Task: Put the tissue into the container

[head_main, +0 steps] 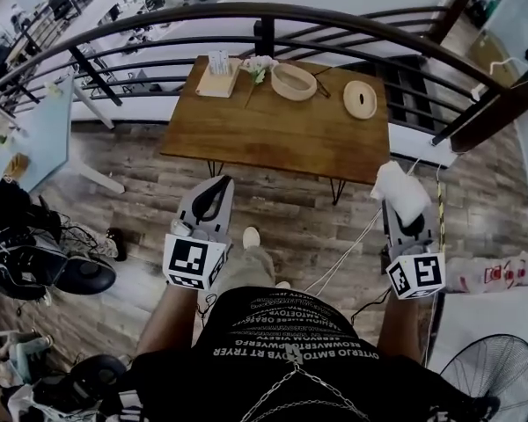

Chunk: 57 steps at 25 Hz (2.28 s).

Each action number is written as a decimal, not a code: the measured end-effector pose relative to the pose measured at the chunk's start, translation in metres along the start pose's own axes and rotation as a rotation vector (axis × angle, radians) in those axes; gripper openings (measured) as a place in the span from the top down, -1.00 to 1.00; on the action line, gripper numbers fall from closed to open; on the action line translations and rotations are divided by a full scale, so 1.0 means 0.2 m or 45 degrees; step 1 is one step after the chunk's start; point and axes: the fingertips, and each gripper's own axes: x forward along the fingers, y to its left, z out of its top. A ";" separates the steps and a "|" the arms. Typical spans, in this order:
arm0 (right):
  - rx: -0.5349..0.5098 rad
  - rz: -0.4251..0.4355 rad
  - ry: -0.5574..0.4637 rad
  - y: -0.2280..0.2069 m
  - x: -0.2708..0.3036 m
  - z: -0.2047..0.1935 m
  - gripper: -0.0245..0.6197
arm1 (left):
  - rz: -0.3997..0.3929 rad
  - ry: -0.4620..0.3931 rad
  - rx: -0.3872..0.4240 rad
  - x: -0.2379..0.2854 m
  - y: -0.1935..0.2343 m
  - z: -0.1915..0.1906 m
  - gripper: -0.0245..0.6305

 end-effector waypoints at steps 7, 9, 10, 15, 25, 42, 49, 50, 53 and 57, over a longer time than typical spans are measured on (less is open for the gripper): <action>0.006 -0.001 0.015 -0.06 0.16 -0.05 0.56 | -0.046 -0.016 0.001 0.23 0.02 0.01 0.83; 0.004 -0.002 0.018 -0.04 0.25 -0.03 0.56 | -0.052 -0.013 0.001 0.28 0.09 0.01 0.83; 0.003 -0.003 0.021 -0.04 0.29 -0.02 0.56 | -0.053 -0.012 -0.001 0.30 0.12 0.01 0.83; 0.000 0.000 0.034 -0.03 0.50 -0.04 0.56 | -0.053 -0.006 0.008 0.44 0.28 -0.01 0.83; -0.001 0.026 0.028 0.02 0.95 0.05 0.56 | -0.056 0.014 0.022 0.65 0.60 0.02 0.83; -0.036 -0.005 0.029 0.22 1.42 0.23 0.56 | -0.124 -0.041 0.023 0.89 1.09 0.10 0.83; -0.083 -0.031 0.047 0.24 1.44 0.28 0.56 | -0.175 -0.005 -0.020 0.91 1.13 0.01 0.83; -0.088 -0.040 0.050 0.24 1.44 0.29 0.56 | -0.179 -0.017 -0.023 0.92 1.14 0.02 0.83; -0.096 -0.066 0.056 0.23 1.44 0.30 0.56 | -0.201 -0.026 -0.020 0.94 1.14 0.02 0.83; -0.106 -0.082 0.068 0.17 1.42 0.29 0.56 | -0.212 -0.039 -0.021 0.99 1.11 0.04 0.83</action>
